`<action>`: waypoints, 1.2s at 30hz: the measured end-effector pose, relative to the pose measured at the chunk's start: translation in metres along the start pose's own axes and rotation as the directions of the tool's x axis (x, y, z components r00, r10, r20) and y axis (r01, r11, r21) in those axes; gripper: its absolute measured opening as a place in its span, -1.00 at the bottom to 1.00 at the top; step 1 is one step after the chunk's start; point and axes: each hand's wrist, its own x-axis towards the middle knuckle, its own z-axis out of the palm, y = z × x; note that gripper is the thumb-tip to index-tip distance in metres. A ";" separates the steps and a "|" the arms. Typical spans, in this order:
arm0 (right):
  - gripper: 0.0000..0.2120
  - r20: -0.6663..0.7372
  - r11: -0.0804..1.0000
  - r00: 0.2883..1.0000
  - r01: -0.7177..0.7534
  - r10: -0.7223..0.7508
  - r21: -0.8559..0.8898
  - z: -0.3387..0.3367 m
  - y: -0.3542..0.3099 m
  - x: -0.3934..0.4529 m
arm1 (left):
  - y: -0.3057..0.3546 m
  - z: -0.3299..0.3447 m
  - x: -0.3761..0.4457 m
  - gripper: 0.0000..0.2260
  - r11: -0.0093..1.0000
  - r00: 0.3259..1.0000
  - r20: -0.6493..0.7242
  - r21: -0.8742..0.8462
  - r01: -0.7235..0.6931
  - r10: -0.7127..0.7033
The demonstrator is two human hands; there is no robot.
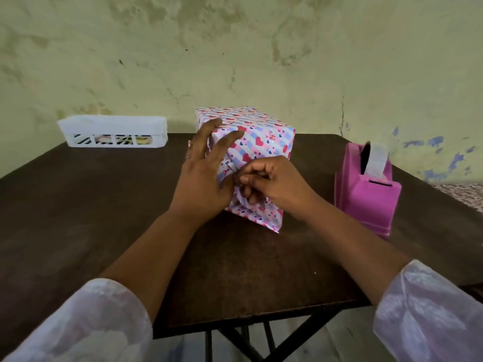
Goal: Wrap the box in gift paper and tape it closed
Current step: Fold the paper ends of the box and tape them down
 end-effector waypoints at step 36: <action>-0.75 -0.411 0.957 0.903 -0.219 0.124 -0.192 0.030 -0.001 0.005 | 0.008 0.005 0.003 -0.58 0.985 0.990 -0.141 0.170 0.033 -0.009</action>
